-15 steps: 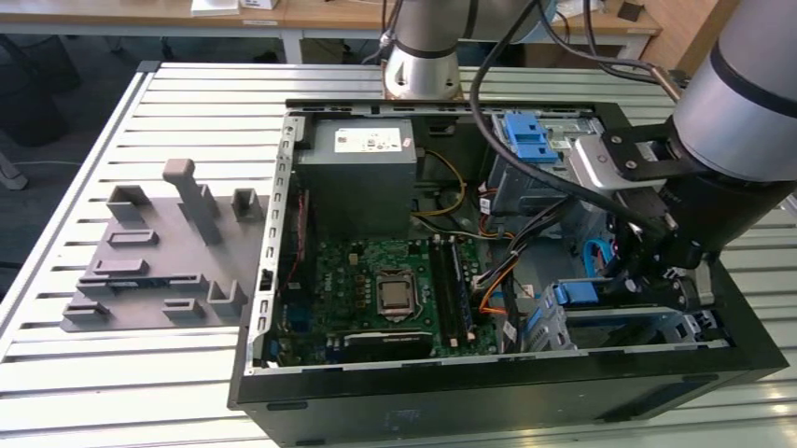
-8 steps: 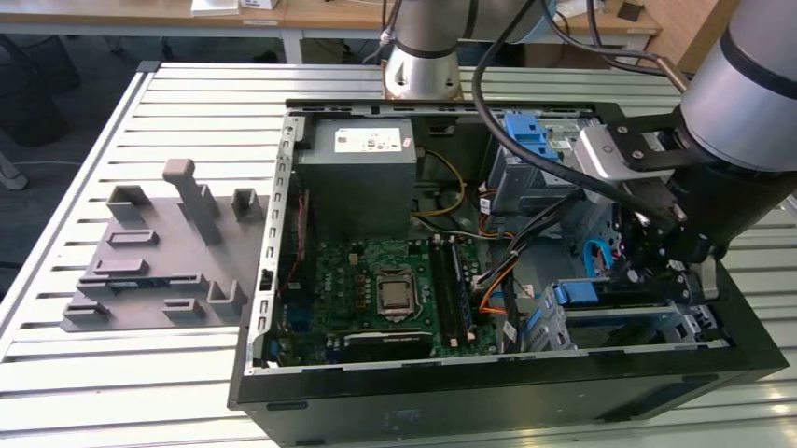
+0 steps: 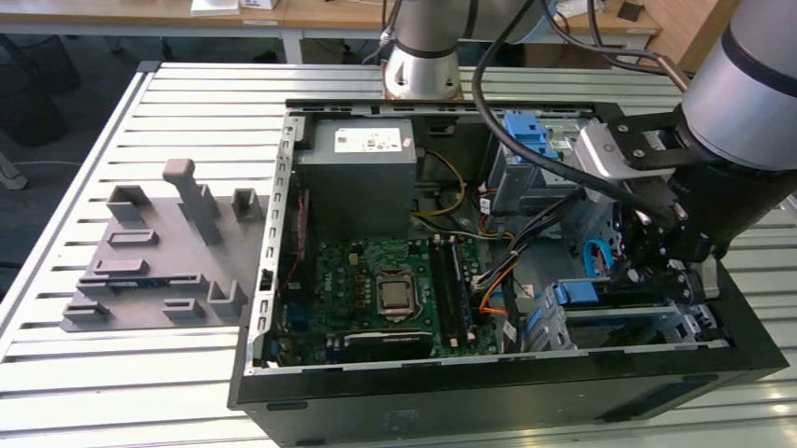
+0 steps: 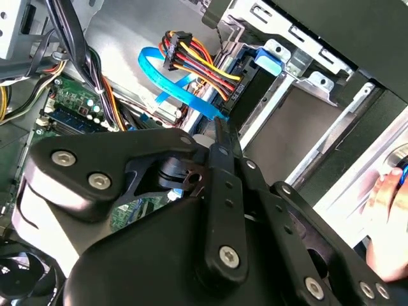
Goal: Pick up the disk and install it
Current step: 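Insert the second disk wire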
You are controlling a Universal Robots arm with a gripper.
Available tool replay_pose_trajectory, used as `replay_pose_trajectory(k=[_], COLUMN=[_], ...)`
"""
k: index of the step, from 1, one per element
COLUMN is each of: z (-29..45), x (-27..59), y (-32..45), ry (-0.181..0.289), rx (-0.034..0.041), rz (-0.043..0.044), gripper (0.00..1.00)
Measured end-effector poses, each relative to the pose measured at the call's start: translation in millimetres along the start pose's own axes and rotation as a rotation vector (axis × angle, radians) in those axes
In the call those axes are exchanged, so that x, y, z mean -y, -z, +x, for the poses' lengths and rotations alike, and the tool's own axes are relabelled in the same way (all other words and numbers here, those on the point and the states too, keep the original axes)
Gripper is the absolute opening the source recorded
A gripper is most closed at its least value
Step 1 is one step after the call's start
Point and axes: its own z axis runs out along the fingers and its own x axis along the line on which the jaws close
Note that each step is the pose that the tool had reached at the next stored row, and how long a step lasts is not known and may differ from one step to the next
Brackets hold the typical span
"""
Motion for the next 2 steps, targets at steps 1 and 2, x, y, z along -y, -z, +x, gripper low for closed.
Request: replay_pose_trajectory(k=[1,2], z=[0.0,0.0], x=[0.0,0.0], y=[0.0,0.1], ry=[0.0,0.0], rx=[0.0,-0.0001], rz=[0.0,0.0], gripper=[0.11,0.11])
